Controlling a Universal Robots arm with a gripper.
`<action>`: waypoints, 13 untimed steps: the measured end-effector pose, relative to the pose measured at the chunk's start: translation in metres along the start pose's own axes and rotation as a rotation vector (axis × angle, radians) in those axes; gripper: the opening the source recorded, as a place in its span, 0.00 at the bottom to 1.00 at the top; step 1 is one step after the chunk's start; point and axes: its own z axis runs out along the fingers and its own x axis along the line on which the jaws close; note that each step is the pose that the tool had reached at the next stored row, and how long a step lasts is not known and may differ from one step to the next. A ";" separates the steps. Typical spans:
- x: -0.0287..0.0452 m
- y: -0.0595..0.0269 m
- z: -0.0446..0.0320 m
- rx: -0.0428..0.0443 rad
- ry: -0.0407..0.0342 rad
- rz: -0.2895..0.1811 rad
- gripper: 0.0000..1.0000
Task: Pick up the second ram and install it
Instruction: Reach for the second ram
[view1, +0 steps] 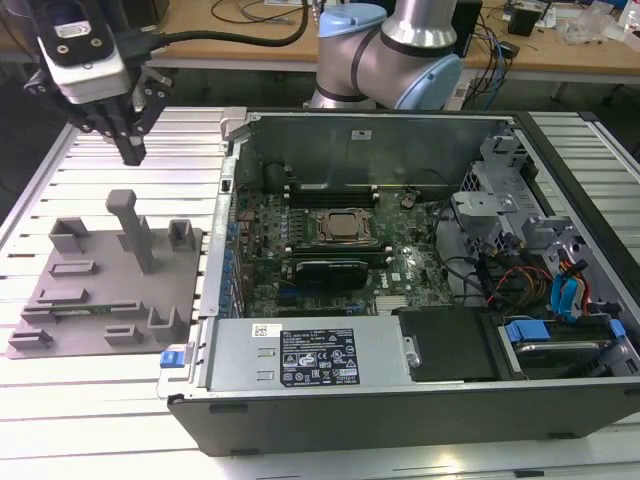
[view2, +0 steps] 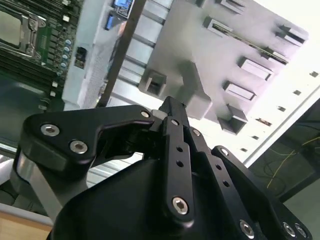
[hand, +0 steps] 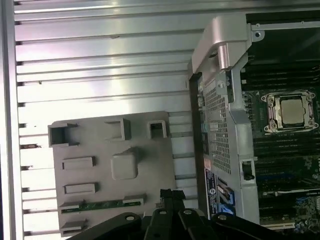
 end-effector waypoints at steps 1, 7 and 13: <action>0.0056 -0.0004 -0.0001 -0.0001 0.0000 0.000 0.08; 0.0401 -0.0031 -0.0004 -0.0001 0.0000 0.000 0.08; 0.0656 -0.0050 -0.0007 -0.0001 0.0000 0.000 0.08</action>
